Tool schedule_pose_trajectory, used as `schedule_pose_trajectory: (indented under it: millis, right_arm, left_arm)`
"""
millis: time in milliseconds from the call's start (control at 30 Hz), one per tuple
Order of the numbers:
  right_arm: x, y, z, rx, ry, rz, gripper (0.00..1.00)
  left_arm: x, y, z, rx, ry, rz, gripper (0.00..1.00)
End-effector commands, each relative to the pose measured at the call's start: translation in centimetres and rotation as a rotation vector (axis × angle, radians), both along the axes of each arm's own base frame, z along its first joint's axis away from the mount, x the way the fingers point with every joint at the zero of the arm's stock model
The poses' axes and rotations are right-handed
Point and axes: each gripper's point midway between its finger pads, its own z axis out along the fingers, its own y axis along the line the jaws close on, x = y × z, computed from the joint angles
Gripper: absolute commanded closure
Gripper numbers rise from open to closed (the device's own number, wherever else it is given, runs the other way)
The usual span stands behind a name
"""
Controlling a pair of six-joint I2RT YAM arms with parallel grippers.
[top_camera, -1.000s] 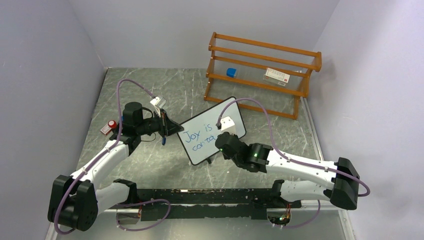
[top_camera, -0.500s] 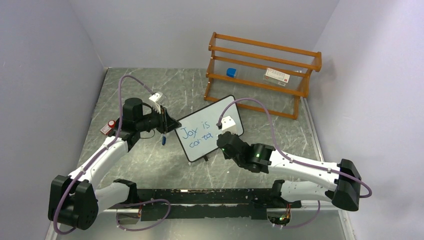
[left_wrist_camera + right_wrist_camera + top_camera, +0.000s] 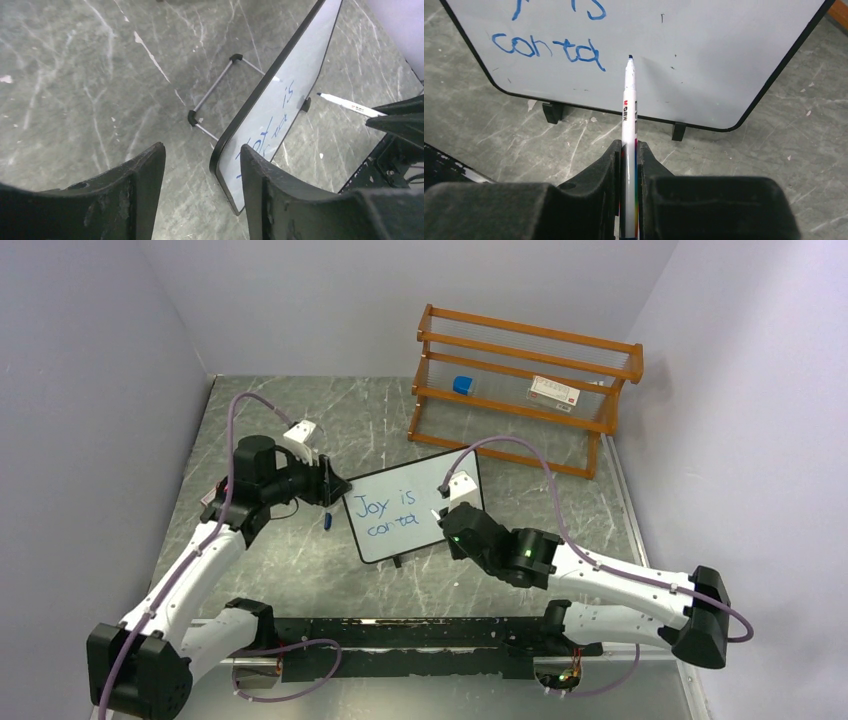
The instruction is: Write a sentence on the whiteboard
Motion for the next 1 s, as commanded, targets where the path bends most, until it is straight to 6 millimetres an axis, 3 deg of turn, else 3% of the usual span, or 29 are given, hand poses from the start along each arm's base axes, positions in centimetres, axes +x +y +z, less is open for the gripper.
schedule_pose_trajectory:
  millis: [0,67,200,433,733,967]
  right_arm:
    - [-0.2,0.2,1.5,0.051,-0.004,0.017,1.0]
    - [-0.3,0.3,2.0,0.059,-0.006,0.027,1.0]
    - [-0.6,0.6,3.0,0.074,-0.002,0.055,1.0]
    - [-1.4,2.1,4.9,0.113,0.017,0.135,1.0]
    - [-2.3,3.7,7.8,0.163,0.04,0.217,1.0]
    - [-3.2,5.2,9.8,0.215,0.065,0.291,1.0]
  left_arm:
    - [0.7,2.0,3.3,0.069,-0.093,0.081,0.36]
    - [0.5,2.3,4.6,0.075,-0.125,0.093,0.29]
    - [-0.5,2.4,7.3,0.084,-0.223,0.068,0.25]
    - [-3.8,-0.3,11.3,0.111,-0.475,-0.129,0.23]
    - [-7.1,-3.9,11.9,0.158,-0.719,-0.398,0.24]
    - [-8.6,-7.4,11.0,0.222,-0.859,-0.589,0.26]
